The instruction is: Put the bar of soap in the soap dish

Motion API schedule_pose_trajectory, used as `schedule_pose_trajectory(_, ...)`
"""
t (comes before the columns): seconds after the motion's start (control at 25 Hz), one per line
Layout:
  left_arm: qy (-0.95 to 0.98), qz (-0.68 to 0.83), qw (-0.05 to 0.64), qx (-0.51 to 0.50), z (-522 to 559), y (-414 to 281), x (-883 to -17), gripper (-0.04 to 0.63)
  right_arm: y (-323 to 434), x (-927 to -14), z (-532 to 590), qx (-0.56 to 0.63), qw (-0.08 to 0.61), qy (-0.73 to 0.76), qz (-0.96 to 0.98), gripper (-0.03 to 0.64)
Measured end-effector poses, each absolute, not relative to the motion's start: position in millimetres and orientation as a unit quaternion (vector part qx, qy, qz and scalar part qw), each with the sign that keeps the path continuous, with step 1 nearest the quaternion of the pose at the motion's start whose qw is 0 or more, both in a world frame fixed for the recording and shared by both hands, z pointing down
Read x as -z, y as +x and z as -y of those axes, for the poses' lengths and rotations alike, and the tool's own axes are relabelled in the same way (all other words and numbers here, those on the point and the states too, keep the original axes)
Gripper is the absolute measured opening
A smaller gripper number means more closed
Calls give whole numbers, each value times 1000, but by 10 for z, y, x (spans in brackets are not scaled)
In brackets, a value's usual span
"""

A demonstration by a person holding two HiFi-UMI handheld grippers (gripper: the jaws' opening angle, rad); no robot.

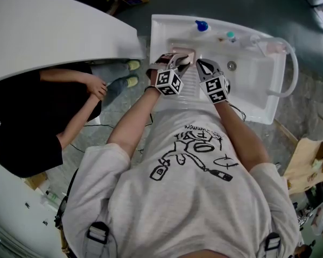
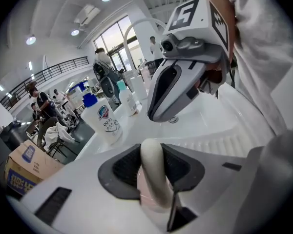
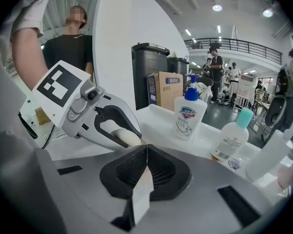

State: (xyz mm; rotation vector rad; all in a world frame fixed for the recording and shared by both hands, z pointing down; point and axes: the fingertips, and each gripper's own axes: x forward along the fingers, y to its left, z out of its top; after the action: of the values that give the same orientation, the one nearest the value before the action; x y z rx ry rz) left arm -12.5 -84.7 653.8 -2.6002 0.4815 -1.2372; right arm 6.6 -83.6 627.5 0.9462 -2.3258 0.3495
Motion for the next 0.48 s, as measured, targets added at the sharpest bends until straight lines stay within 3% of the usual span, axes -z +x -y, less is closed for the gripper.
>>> schedule_pose_trajectory(0.48, -870, -136, 125, 457, 908, -72, -6763, 124, 103, -6643, 864, -150, 332, 348, 864, 23)
